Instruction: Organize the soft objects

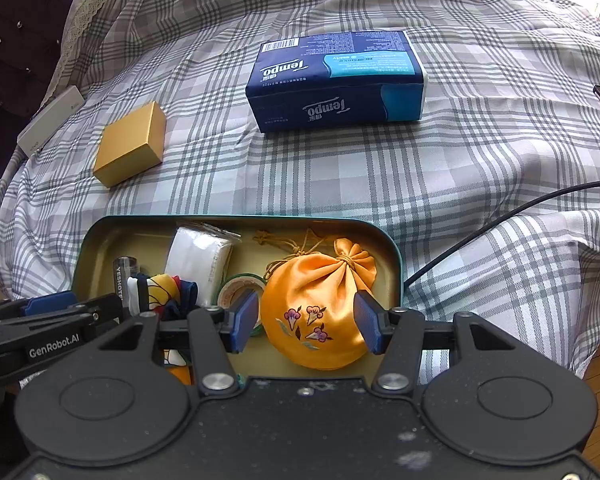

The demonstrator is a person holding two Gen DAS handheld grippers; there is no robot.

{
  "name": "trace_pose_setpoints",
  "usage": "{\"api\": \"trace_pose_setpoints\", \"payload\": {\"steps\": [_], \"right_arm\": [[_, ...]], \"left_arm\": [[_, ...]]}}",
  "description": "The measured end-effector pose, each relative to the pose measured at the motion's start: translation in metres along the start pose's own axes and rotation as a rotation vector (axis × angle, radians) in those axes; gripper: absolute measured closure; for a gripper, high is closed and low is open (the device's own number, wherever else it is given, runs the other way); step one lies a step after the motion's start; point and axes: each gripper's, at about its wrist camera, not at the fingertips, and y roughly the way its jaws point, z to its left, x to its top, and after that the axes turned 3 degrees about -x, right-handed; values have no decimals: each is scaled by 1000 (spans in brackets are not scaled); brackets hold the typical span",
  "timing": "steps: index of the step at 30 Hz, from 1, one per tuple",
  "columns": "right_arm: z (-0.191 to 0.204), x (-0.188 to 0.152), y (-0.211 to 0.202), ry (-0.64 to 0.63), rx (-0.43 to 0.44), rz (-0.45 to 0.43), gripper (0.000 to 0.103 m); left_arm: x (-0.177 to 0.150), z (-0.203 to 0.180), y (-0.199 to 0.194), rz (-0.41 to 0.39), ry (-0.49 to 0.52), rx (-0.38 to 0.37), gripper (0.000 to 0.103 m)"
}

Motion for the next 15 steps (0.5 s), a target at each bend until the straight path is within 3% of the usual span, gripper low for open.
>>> {"api": "trace_pose_setpoints", "payload": {"steps": [15], "right_arm": [[0,1,0,1,-1,0,51]], "left_arm": [[1,-1,0,-1,7,3,51]]}}
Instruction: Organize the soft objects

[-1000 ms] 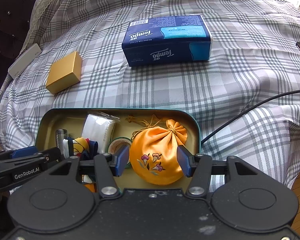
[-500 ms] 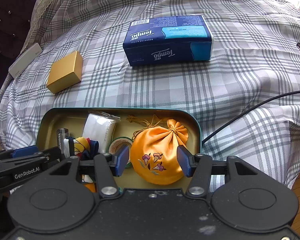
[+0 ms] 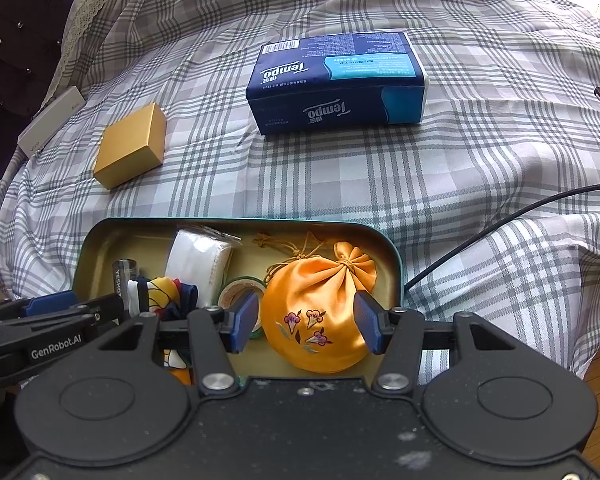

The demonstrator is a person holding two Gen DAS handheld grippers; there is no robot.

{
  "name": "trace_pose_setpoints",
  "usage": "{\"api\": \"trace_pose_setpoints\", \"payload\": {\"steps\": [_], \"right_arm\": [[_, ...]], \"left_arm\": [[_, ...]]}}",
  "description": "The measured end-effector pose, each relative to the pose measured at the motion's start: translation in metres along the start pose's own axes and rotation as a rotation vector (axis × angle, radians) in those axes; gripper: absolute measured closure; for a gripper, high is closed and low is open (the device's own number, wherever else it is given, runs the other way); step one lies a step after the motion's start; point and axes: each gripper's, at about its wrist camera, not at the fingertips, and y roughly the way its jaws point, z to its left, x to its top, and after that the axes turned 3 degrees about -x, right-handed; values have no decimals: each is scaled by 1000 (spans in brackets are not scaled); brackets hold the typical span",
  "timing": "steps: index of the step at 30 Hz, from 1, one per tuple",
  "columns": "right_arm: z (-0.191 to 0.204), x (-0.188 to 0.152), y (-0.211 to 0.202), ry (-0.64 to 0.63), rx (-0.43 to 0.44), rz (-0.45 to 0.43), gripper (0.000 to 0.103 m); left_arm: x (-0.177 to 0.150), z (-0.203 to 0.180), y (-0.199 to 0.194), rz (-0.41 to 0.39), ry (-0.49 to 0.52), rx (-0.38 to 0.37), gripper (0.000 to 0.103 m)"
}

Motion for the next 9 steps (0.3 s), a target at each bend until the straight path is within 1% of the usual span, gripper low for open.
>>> {"api": "trace_pose_setpoints", "payload": {"steps": [9], "right_arm": [[1,3,-1,-2,3,0,51]], "left_arm": [[-1,0,0,0,2,-5,51]]}}
